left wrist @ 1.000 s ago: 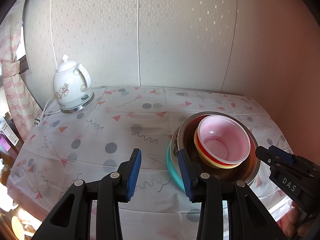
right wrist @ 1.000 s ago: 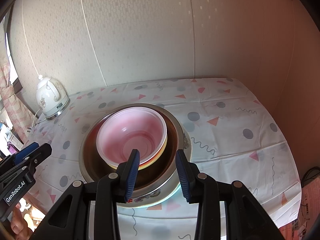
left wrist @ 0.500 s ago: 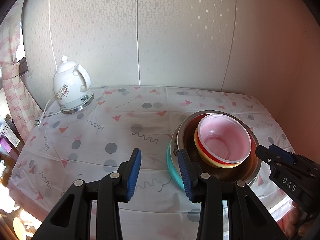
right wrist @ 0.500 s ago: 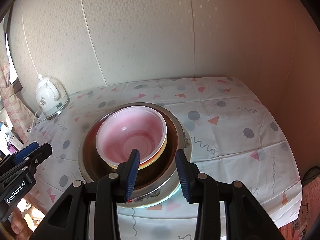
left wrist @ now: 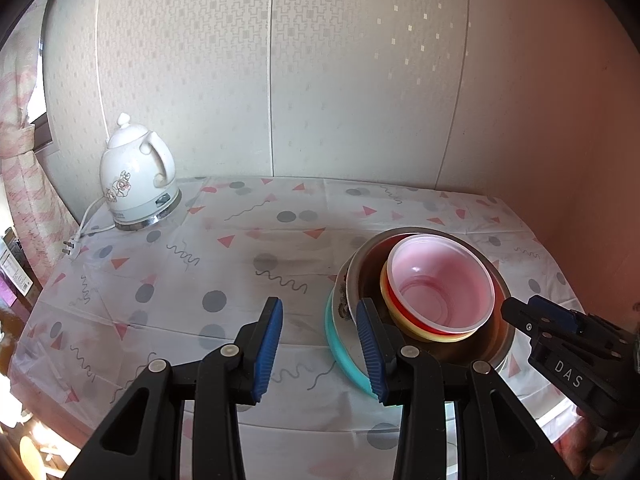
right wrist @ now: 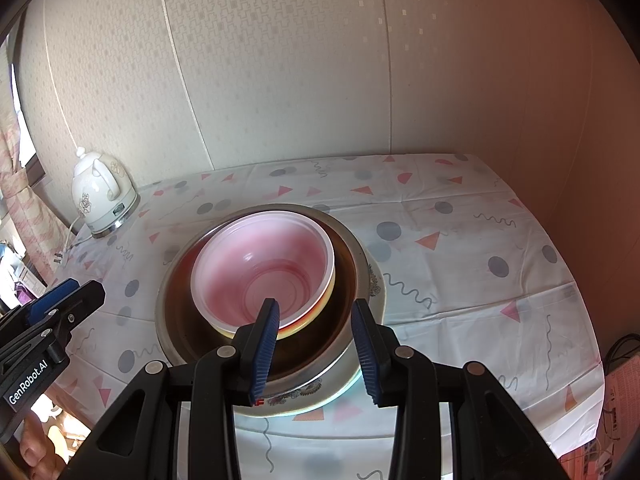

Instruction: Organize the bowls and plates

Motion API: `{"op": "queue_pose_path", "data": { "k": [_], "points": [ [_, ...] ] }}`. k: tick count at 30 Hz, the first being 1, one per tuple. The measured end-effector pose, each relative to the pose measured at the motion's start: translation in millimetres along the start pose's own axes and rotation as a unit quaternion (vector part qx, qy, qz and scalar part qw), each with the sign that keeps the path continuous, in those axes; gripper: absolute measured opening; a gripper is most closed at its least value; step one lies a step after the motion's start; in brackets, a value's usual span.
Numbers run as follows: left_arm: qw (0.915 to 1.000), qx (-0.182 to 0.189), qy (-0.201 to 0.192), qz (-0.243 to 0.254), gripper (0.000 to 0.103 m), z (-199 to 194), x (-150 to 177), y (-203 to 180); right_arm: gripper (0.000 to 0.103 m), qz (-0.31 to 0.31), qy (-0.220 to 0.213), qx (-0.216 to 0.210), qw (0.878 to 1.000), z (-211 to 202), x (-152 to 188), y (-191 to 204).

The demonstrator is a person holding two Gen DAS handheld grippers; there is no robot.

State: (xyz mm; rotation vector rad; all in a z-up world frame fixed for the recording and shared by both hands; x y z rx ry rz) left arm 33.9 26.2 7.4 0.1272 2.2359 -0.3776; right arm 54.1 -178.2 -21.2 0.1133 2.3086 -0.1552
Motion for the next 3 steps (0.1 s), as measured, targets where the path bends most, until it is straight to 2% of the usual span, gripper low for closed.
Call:
{"op": "queue_pose_path", "data": {
  "k": [3],
  "points": [
    [1.0, 0.002, 0.001, -0.001, 0.039, 1.3, -0.4, -0.1, 0.038, 0.004, -0.003, 0.0, 1.0, 0.3, -1.6, -2.2]
  ]
}}
Point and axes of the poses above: each gripper's, at about its wrist camera, not at the fingertips, and z roughly the way its jaws point, y to its left, x to its underside, the point moved 2 cm from there along z, roughly the way its jaws point, and after that the axes turned 15 degrees about x, right-handed, at the moved point
